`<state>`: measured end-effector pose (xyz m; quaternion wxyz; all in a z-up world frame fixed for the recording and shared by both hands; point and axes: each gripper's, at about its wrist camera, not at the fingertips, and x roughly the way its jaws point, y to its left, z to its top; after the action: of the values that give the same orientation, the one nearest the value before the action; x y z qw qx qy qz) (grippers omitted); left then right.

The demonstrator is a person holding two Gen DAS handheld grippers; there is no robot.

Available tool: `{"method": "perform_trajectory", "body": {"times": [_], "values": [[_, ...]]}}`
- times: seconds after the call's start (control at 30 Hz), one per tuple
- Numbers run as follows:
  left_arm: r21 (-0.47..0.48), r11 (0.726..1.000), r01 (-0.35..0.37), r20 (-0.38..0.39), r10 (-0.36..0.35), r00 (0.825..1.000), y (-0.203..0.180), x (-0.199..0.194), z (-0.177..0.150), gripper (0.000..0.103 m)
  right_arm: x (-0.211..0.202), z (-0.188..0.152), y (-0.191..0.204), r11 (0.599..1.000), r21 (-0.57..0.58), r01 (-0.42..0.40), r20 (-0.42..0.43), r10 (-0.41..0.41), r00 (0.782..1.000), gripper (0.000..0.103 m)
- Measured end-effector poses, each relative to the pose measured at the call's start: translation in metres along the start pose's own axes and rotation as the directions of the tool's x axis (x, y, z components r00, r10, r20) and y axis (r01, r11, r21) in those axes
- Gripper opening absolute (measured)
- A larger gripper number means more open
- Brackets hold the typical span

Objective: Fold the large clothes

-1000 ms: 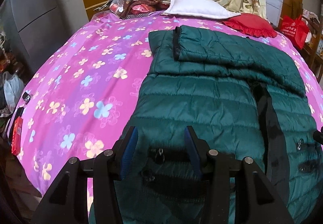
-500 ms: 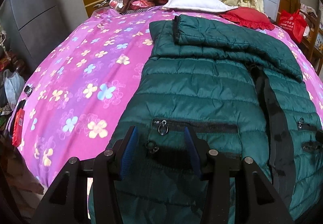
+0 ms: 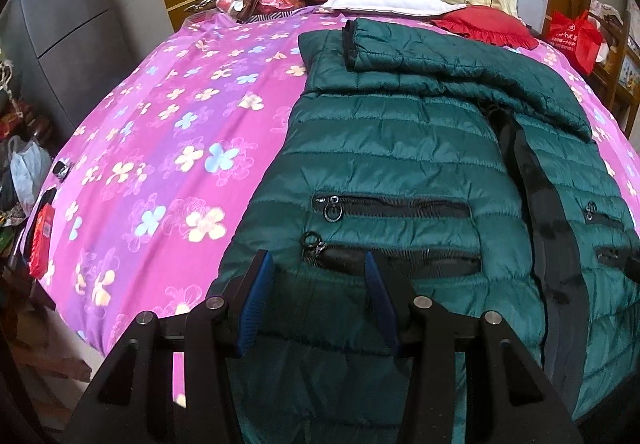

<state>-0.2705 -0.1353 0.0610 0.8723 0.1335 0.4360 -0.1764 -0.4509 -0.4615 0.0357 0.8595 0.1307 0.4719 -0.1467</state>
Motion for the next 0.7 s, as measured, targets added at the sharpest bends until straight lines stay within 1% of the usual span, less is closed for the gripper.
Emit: {"method": "perform_trajectory", "body": {"times": [0.43,0.7], "values": [[-0.013,1.000,0.010,-0.027,-0.011,1.000,0.011,-0.007,-0.014,0.030,-0.007,-0.014,-0.004,1.000,-0.009,-0.008,-0.021,0.007,1.000,0.087],[-0.017,1.000,-0.009,-0.045,0.008,0.999,0.022,-0.010,-0.023,0.030,-0.013,-0.020,-0.006,1.000,-0.008,-0.011,-0.023,0.011,1.000,0.087]]}}
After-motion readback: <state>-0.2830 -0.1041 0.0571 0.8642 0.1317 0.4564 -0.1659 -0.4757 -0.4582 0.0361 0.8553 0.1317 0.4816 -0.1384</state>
